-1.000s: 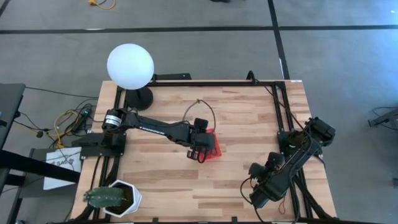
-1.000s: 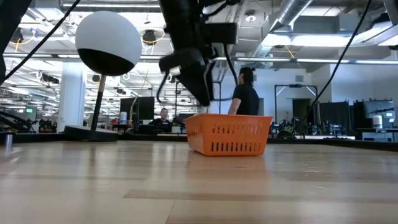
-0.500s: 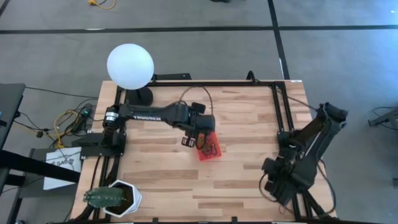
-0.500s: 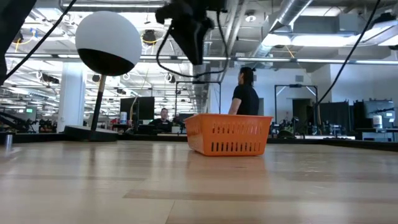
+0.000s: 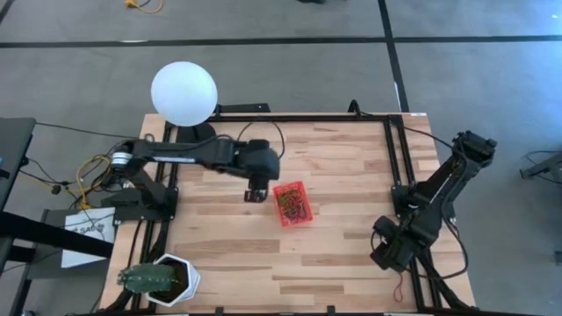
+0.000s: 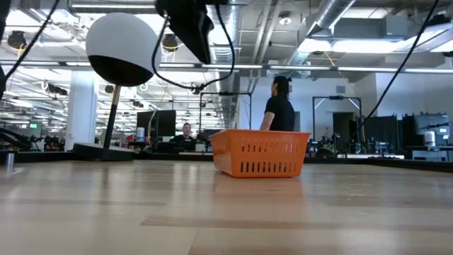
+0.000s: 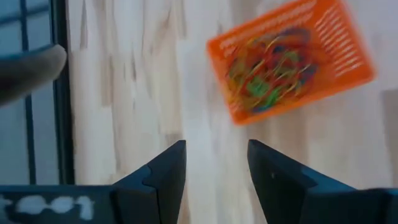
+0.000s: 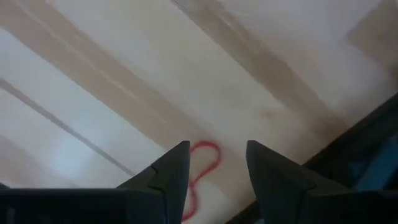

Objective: Pick and place items into bin
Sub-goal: Put the red rubber band into the orange bin

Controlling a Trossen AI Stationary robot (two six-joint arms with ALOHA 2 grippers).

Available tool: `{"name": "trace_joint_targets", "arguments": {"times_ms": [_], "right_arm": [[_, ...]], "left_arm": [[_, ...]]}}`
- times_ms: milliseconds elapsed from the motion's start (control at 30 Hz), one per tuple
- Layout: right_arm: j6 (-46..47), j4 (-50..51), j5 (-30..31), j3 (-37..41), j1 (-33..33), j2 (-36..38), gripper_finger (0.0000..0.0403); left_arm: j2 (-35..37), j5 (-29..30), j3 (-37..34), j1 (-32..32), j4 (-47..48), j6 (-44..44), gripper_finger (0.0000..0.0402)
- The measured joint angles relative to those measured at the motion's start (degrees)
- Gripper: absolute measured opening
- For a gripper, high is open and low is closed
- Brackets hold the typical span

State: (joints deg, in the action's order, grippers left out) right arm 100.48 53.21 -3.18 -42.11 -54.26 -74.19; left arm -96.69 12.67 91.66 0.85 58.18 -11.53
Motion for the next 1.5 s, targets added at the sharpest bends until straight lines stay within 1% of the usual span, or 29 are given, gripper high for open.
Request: {"name": "trace_joint_targets", "arguments": {"times_ms": [133, 200, 300, 367, 467, 567, 700, 833, 967, 1067, 1200, 1367, 1500], "right_arm": [[4.4, -2.8, -0.9, 0.0, -0.6, -0.8, 0.0144], [5.7, -4.0, -3.7, 0.0, -1.0, -2.4, 0.0141], [7.7, -5.5, -9.5, 0.0, -1.4, -5.1, 0.0139], [7.4, -7.1, -11.9, 0.0, -1.4, -6.7, 0.0139], [4.5, -9.5, -12.4, 0.0, -1.2, -8.0, 0.0141], [3.0, -9.6, -12.9, 0.0, -0.8, -9.4, 0.0143], [2.4, -9.6, -16.4, 0.0, -0.8, -11.7, 0.0143], [-1.5, -11.4, -17.0, 0.0, -0.9, -14.2, 0.0143], [-6.8, -16.4, -17.6, -0.1, -0.8, -16.7, 0.0143], [-9.9, -16.9, -20.0, -0.3, -0.7, -18.5, 0.0145], [-11.0, -15.9, -20.4, -0.4, -0.7, -20.0, 0.0143], [-12.4, -14.9, -20.1, -0.5, -0.7, -20.2, 0.0125], [-13.8, -14.5, -19.9, -0.1, -0.4, -19.3, 0.009]], "left_arm": [[7.5, -0.4, -11.0, -1.8, -11.4, 0.3, 0.0163], [11.2, -0.3, -16.8, -2.5, -17.8, 0.9, 0.0163], [15.9, -0.2, -25.1, -3.1, -27.3, 1.6, 0.0163], [18.1, -0.3, -29.1, -3.3, -32.2, 1.7, 0.0163], [20.3, -0.3, -32.6, -3.5, -35.2, 1.5, 0.0163], [20.7, -0.2, -33.3, -3.5, -35.2, 2.3, 0.0163], [20.7, -0.6, -33.5, -3.5, -35.2, 2.9, 0.0163], [20.7, -1.0, -33.5, -3.5, -35.6, 3.2, 0.0163], [20.7, -1.1, -33.5, -3.5, -35.8, 4.0, 0.0163], [20.7, -1.1, -33.5, -3.5, -35.9, 5.0, 0.0163], [20.7, -1.2, -33.5, -3.5, -36.2, 5.3, 0.0163], [20.7, -1.2, -33.5, -3.5, -36.3, 5.3, 0.0163], [20.7, -1.2, -33.5, -3.5, -36.3, 5.3, 0.0163]]}}
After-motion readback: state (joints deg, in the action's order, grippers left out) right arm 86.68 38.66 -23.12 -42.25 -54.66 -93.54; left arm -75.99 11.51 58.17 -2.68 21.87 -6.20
